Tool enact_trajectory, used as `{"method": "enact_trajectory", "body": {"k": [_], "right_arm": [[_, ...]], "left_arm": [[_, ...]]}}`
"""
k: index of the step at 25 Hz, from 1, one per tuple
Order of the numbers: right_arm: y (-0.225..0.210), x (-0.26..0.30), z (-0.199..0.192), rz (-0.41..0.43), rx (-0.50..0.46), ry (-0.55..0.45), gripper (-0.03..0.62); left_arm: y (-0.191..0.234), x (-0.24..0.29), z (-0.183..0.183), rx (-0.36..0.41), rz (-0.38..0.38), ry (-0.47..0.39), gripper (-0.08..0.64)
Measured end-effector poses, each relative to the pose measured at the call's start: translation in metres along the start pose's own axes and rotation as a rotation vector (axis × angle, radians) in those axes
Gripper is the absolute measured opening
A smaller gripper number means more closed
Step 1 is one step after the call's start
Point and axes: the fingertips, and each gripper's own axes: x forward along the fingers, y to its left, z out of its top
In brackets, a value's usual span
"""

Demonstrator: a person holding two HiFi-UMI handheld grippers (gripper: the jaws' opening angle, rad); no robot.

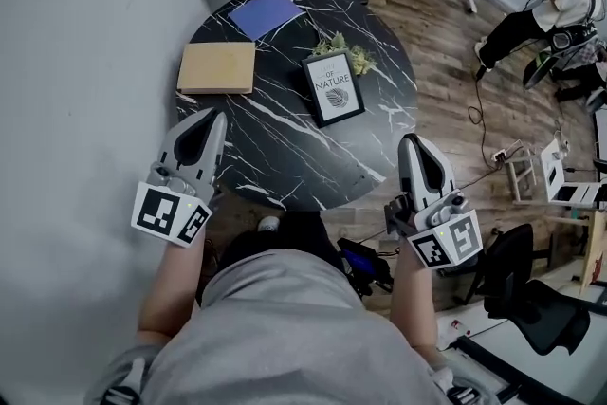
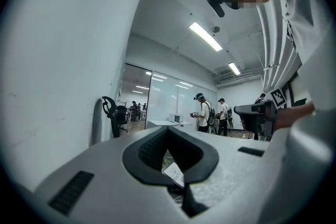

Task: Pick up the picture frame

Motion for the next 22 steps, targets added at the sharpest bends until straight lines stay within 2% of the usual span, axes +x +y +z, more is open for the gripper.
{"method": "enact_trajectory", "body": {"k": [22], "right_arm": [[-0.112, 0.115, -0.032, 0.255, 0.092, 0.075, 0.026]], "left_arm": [[0.024, 0.091, -0.021, -0.037, 0.244, 0.004, 0.006]]}}
